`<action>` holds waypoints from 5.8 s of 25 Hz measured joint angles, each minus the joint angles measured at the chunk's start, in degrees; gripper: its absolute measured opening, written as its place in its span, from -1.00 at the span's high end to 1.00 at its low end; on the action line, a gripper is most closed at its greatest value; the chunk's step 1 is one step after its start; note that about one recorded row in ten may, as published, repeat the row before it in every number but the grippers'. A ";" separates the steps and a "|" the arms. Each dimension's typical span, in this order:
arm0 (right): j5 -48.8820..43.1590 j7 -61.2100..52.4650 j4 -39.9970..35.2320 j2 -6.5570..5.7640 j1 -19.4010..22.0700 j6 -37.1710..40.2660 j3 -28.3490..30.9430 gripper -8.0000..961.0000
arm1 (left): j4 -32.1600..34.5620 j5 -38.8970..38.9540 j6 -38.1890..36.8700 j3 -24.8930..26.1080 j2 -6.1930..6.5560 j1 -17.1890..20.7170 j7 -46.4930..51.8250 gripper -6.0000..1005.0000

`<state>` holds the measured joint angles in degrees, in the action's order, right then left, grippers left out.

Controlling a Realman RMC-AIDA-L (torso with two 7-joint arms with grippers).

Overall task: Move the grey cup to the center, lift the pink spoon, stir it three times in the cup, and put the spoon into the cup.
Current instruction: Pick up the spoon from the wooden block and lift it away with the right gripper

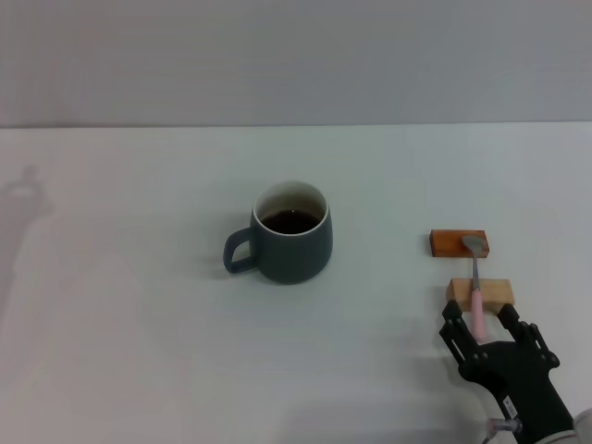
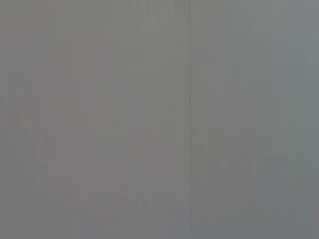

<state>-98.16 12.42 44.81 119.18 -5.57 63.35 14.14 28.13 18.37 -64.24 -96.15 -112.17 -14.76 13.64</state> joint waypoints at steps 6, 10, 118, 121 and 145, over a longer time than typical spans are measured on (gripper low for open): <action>0.00 -0.59 -0.49 -0.08 -0.44 -0.11 -0.07 -0.49 | -0.14 0.00 -0.01 0.21 -0.08 0.18 0.50 0.99; 0.00 -0.59 -0.55 -0.09 -0.50 -0.18 -0.01 -0.49 | -0.16 0.00 -0.05 0.27 -0.07 0.19 0.51 0.99; 0.13 -1.02 -1.05 -0.43 0.03 0.01 0.81 0.38 | 0.88 -0.09 -1.67 0.53 -0.36 1.13 0.60 0.99; 0.13 -1.03 -1.03 -0.44 0.03 0.01 0.83 0.38 | 0.88 -0.09 -1.67 0.53 -0.33 1.09 0.60 0.99; 0.18 -1.26 -1.31 -0.63 -1.11 -2.12 2.34 0.38 | 2.02 -0.09 -1.67 0.53 -0.41 1.14 0.60 0.99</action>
<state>-97.99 11.16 43.50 118.56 -6.68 61.23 16.47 30.15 18.28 -65.91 -95.62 -112.59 -13.62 14.24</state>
